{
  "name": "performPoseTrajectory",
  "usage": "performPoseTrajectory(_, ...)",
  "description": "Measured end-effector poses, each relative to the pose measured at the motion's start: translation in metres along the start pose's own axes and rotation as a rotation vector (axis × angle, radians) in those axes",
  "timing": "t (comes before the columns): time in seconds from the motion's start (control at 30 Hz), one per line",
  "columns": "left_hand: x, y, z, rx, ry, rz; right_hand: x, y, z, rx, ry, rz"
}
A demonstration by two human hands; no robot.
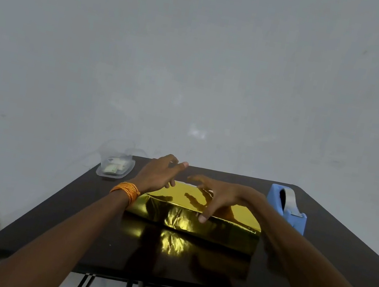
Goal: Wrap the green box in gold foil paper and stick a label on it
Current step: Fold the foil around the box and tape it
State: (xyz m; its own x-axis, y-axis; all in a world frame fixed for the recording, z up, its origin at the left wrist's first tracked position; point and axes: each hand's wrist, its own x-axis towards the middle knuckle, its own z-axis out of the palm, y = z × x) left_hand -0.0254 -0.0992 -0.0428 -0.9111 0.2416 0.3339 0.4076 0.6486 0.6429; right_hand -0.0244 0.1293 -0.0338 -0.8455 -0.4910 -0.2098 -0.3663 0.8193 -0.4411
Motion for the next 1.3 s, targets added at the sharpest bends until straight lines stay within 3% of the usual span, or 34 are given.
performPoseTrajectory(0.1, 0.008, -0.002, 0.007, 0.081, -0.002, 0.054, -0.001, 0.003, 0.001, 0.031, 0.053, 0.007)
performPoseTrajectory(0.3, 0.019, -0.014, 0.029, 0.468, -0.25, -0.022, 0.003, 0.009, 0.003, 0.049, 0.04, 0.03)
performPoseTrajectory(0.47, 0.029, -0.021, 0.026, 0.377, -0.22, 0.011, 0.001, 0.016, -0.006, 0.114, -0.003, -0.003)
performPoseTrajectory(0.6, 0.035, -0.025, 0.02, 0.237, -0.122, 0.029, 0.007, 0.024, -0.008, 0.242, 0.206, 0.014)
performPoseTrajectory(0.7, 0.048, -0.033, 0.015, 0.223, -0.086, 0.015, 0.023, 0.042, -0.007, 0.175, 0.298, 0.084)
performPoseTrajectory(0.9, 0.086, -0.063, 0.017, 0.296, -0.143, -0.038, 0.07, 0.077, -0.016, -0.051, 0.178, 0.257)
performPoseTrajectory(1.17, 0.131, -0.106, 0.04, 0.482, -0.436, -0.174, 0.119, 0.111, -0.025, -0.143, -0.087, 0.399)
performPoseTrajectory(1.3, 0.141, -0.121, 0.045, 0.577, -0.476, -0.177, 0.133, 0.111, -0.025, -0.171, -0.083, 0.389)
